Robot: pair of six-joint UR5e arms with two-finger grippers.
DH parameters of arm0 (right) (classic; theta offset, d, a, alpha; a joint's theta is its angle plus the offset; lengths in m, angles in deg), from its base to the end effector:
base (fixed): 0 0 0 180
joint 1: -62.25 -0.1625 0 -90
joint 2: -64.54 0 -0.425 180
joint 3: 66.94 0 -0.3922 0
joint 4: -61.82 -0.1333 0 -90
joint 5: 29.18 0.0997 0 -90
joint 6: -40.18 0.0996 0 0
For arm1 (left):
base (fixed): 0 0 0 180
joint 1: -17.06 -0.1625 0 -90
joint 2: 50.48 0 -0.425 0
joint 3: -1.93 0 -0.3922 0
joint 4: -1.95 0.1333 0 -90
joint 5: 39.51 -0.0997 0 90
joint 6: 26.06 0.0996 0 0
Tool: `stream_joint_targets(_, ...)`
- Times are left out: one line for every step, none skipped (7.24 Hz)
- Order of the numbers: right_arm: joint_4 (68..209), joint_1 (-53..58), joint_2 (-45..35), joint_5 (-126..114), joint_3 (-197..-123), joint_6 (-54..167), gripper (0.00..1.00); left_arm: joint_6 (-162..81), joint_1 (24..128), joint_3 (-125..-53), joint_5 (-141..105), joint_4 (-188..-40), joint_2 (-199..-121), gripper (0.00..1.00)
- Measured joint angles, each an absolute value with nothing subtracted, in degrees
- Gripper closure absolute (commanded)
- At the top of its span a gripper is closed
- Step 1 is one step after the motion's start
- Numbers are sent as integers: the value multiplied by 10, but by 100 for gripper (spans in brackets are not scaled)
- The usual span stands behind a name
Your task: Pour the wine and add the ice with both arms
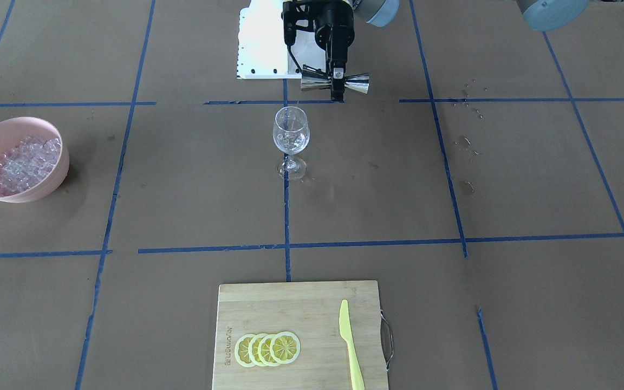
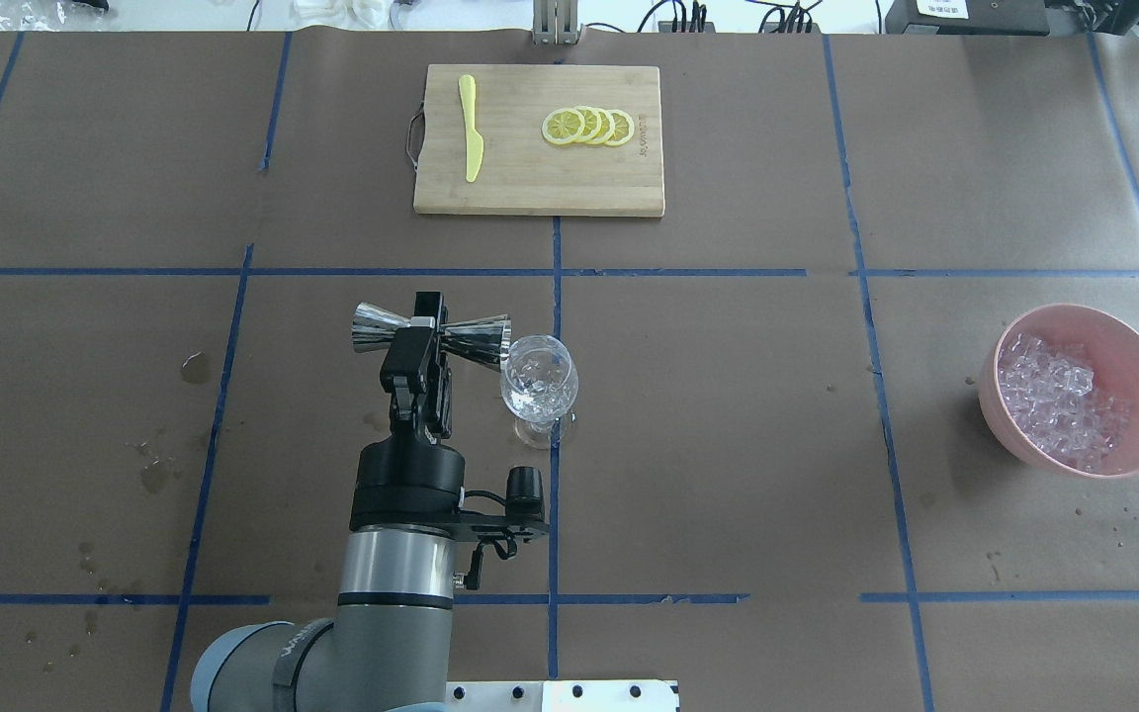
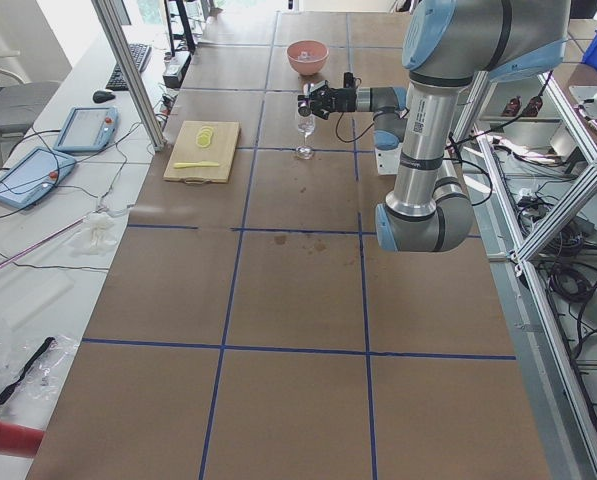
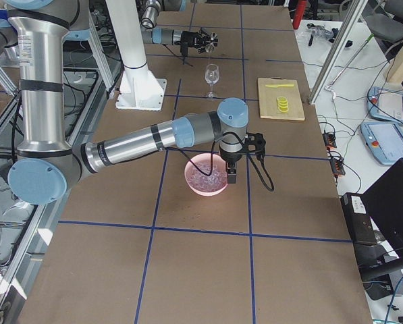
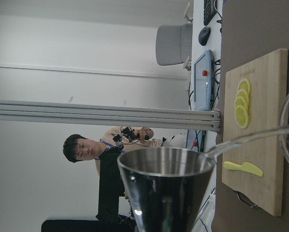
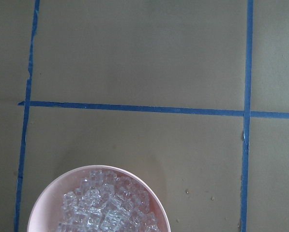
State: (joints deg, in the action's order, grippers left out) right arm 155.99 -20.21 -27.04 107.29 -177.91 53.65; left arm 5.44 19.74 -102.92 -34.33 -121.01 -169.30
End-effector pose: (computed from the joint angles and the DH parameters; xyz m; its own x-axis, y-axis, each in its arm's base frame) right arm -0.0014 -0.4764 0.4971 0.6692 -0.0486 0.7415 -0.0301 0.9953 0.0923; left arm 0.5089 -0.2566 0.1691 0.7081 0.0439 0.7047 -0.7049 -0.0142 0.7092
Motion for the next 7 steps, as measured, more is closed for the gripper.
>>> stream_joint_targets(1550,-202,-271,1069,-1782,541,0,60,196,-1028,-348,-1213,-1693,100)
stream_joint_targets(1531,-199,-272,1062,-1784,557,0,61,195,-1026,-349,-1231,-1693,100)
stream_joint_targets(1507,-192,-274,1054,-1785,581,0,62,193,-1022,-350,-1266,-1693,100)
stream_joint_targets(1488,-183,-276,1047,-1785,599,0,62,193,-1018,-351,-1301,-1692,100)
stream_joint_targets(1478,-177,-277,1040,-1785,607,0,62,195,-1016,-350,-1330,-1690,100)
stream_joint_targets(1474,-172,-278,1035,-1785,610,0,61,197,-1014,-350,-1355,-1686,100)
stream_joint_targets(1472,-169,-278,1032,-1785,611,0,60,200,-1013,-350,-1374,-1682,100)
